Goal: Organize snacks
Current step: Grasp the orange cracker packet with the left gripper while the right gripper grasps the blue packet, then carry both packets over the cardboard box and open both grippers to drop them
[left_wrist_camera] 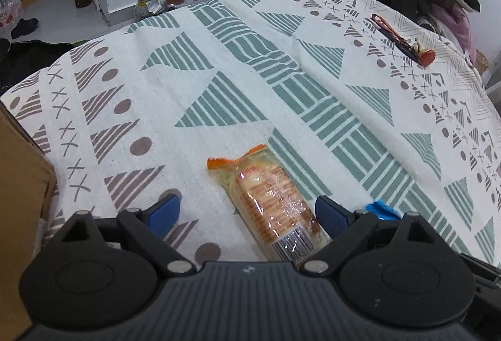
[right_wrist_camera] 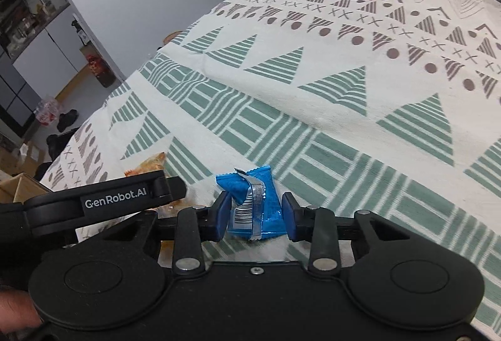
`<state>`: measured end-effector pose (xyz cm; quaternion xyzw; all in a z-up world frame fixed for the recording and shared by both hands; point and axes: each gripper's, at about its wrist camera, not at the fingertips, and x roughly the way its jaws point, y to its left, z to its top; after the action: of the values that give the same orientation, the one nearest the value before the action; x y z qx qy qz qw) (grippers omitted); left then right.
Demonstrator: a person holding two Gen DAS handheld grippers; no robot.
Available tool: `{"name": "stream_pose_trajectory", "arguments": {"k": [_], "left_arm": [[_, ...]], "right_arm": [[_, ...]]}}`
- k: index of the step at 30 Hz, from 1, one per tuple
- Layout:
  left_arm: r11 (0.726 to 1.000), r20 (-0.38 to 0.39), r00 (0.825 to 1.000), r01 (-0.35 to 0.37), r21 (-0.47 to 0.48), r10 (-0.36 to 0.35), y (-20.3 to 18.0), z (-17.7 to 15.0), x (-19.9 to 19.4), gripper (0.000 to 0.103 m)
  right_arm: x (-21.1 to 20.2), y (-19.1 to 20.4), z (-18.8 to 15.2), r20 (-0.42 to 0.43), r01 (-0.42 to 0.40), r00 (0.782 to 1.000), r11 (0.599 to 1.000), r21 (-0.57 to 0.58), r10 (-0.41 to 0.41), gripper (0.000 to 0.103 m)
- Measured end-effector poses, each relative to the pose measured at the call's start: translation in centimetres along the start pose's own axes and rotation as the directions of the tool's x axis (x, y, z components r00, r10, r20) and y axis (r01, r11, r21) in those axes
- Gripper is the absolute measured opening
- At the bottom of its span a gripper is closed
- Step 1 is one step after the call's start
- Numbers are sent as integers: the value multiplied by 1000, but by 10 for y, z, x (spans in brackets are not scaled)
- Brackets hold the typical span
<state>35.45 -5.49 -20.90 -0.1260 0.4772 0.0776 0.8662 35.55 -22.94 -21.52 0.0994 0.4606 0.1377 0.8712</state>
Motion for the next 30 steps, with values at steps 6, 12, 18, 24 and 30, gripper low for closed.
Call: {"name": "stream_pose_trajectory", "arguments": {"k": [6,12,18,24,30], "left_arm": [[994,11,996,-94,59,93,-1,-6,-5,50],[995,24,995,-96,8,96,16,-4,-19,34],[997,72,994,-79,-15,79,22,-9,-48,34],[998,135,989,-48,-40,53,30,-9,-88,34],[998,187,982,-6,-69,19,43,-10,-126,34]], "right_arm": [[-11,-6,-4,4,33,999,999,17,-33,35],[-23,-3,-8,22,29,999,999,26,-30,34],[-41,5,-10,70,12,997,1000,20,-14,34],[-62,12,-11,119,10,993,1000,20,-12,34],[-86,26,-16,163,-5,987,1000,4,5,33]]}}
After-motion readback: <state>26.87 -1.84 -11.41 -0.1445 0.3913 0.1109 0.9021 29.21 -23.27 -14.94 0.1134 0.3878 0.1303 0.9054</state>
